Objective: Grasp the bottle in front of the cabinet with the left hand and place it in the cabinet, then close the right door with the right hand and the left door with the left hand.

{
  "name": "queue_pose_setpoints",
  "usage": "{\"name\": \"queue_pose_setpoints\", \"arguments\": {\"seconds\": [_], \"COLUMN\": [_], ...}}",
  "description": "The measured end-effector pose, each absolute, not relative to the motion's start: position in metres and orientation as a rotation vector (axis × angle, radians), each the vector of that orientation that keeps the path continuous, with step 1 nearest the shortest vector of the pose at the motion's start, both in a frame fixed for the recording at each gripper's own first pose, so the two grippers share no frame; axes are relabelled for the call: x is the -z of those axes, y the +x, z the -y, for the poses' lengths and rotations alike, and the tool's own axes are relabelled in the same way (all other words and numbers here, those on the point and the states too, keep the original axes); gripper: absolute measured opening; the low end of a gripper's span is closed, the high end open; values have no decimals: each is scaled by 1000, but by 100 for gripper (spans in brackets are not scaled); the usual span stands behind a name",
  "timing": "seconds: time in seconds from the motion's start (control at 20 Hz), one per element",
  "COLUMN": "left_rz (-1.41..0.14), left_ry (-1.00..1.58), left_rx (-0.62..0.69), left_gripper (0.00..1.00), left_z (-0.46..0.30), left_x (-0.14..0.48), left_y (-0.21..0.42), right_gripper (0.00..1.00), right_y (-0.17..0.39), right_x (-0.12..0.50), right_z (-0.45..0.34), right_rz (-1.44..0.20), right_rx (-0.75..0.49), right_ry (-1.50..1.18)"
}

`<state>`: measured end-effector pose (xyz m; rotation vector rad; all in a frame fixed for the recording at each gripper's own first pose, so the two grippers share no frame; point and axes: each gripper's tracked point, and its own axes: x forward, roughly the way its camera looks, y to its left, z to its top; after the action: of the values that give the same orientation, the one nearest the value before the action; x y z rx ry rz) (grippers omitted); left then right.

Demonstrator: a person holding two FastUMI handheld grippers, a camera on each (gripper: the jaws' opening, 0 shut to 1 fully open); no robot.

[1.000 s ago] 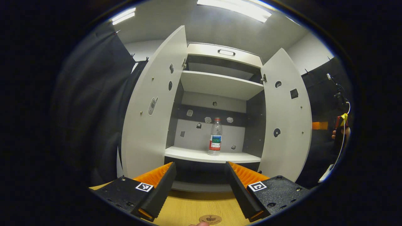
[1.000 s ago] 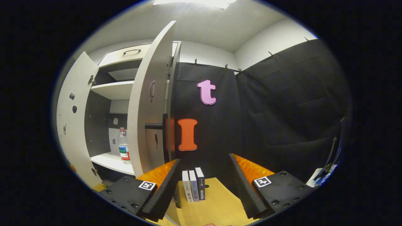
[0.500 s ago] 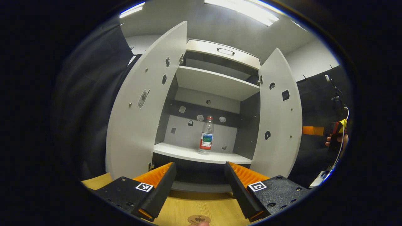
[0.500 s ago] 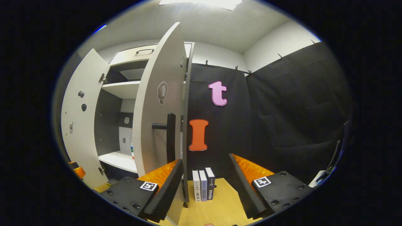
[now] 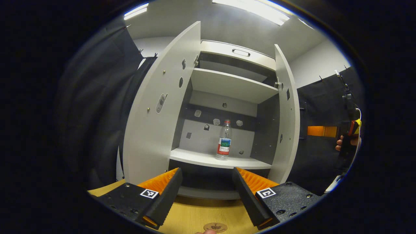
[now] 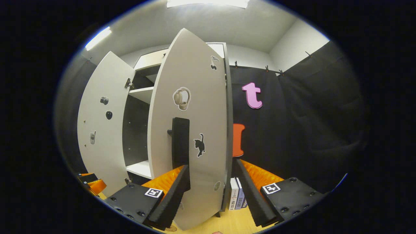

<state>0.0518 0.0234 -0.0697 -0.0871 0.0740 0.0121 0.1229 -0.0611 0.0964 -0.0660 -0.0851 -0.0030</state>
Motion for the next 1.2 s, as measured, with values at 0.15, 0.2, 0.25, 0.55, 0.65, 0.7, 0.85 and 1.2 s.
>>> {"name": "queue_pose_setpoints", "arguments": {"seconds": [0.15,0.2,0.25,0.55,0.65,0.7,0.85,1.2], "left_rz": [-75,-74,-73,-56,-43,-33,-14,35], "left_ry": [-83,-80,-79,-71,-74,-85,-118,-26], "left_rx": [-59,-75,-90,-190,-231,-250,-309,-436], "left_gripper": [94,94,94,94,94,94,94,94], "left_z": [-42,-48,-54,-89,-104,-111,-138,-200], "left_x": [69,69,68,59,53,49,39,9], "left_y": [47,46,43,26,17,12,2,-12], "right_gripper": [97,96,97,96,97,96,95,95], "right_y": [135,139,144,175,180,181,188,205], "right_x": [-89,-87,-86,-72,-68,-68,-66,-64], "right_z": [36,31,25,1,-5,-6,-12,-23], "right_rz": [77,73,70,22,5,8,3,13], "right_rx": [-54,-63,-72,-118,-125,-126,-118,-95], "right_ry": [-43,-45,-50,-43,-32,-26,-28,-71]}}
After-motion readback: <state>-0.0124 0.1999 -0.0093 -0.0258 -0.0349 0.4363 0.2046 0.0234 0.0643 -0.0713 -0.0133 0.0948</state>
